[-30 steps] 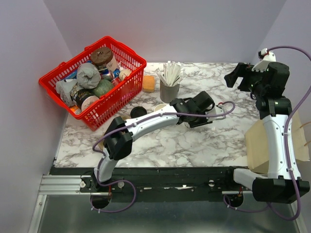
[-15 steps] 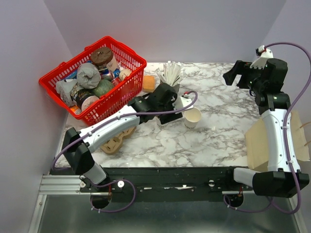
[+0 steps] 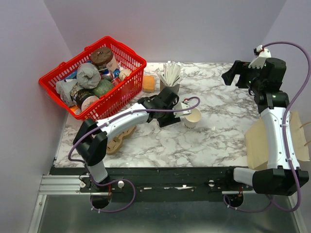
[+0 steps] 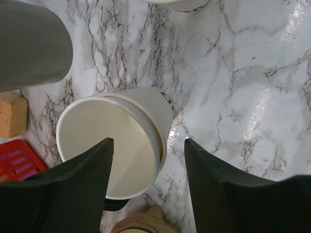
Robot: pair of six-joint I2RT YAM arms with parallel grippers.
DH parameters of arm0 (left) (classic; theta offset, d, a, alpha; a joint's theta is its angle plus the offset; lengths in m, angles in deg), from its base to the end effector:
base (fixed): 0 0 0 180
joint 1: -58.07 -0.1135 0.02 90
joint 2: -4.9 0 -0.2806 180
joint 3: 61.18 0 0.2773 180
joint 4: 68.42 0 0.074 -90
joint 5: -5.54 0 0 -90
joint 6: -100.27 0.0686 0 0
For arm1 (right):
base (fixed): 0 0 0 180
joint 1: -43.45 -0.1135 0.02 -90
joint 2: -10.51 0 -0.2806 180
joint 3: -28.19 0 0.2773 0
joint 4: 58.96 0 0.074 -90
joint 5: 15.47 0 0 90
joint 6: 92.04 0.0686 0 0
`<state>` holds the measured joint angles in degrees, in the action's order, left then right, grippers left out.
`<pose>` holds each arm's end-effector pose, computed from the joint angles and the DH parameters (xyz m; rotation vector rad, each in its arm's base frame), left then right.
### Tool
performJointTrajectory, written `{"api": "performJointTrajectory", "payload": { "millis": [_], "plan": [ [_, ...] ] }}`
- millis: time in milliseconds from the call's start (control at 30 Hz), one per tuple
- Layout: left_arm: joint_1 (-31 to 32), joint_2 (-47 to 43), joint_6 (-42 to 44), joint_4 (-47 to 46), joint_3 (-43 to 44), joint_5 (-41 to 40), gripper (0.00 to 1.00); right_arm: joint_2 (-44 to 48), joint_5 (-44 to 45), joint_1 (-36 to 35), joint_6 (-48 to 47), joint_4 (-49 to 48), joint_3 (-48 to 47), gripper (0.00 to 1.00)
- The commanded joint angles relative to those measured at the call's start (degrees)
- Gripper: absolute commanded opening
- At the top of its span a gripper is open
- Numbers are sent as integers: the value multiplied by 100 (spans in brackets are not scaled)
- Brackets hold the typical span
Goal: Pack the takeout coffee
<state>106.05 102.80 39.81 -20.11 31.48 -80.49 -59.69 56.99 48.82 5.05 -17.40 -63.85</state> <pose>0.2772 -0.3147 0.2515 1.5974 1.9437 -0.2188 0.3141 -0.0088 0.4336 0.0011 1.9106 0.3131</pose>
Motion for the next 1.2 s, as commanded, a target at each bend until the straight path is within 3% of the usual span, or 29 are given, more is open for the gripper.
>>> {"api": "performJointTrajectory", "payload": {
  "millis": [0,733,1167],
  "plan": [
    [-35,185,-36,-355,35,70,68,-82,-109,43,-103,47,-236,100],
    [-422,738,535,-689,158,-519,64,-627,-259,35,29,109,-711,100],
    [-1089,1467,931,-505,1212,-625,64,-697,-180,43,-24,82,-702,100]
  ]
}}
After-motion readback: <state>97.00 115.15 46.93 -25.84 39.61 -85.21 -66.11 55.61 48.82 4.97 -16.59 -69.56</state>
